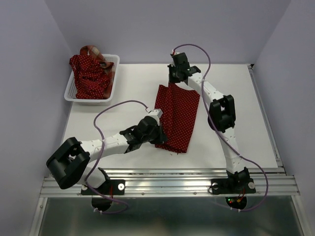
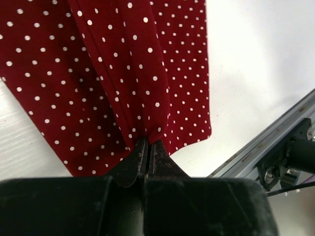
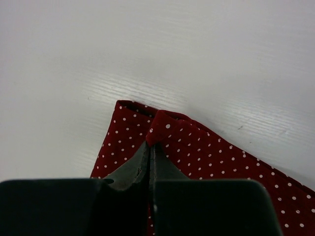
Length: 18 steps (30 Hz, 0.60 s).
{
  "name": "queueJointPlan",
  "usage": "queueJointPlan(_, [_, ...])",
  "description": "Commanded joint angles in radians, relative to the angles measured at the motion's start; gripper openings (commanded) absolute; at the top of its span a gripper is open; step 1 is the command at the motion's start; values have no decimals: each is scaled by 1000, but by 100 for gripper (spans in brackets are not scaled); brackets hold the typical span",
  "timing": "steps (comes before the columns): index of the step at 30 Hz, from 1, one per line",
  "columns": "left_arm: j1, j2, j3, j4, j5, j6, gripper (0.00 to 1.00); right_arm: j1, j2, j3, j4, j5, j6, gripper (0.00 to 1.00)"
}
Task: Fold and stack the skirts
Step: Fold the skirt
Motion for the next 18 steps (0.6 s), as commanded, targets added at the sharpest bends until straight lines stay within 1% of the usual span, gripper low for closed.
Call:
queueJointPlan(1, [18, 0, -24, -13, 2, -12, 0, 21, 26, 32, 105, -8, 10, 1])
queueJointPlan(6, [29, 14, -45, -10, 4, -26, 0, 39, 60, 35, 129, 30, 21, 2])
queueJointPlan(13, [63, 19, -74, -10, -13, -51, 0, 48, 92, 37, 174, 32, 42, 14])
queueJointPlan(18, [83, 17, -86, -25, -22, -59, 0, 48, 95, 27, 197, 1, 51, 24])
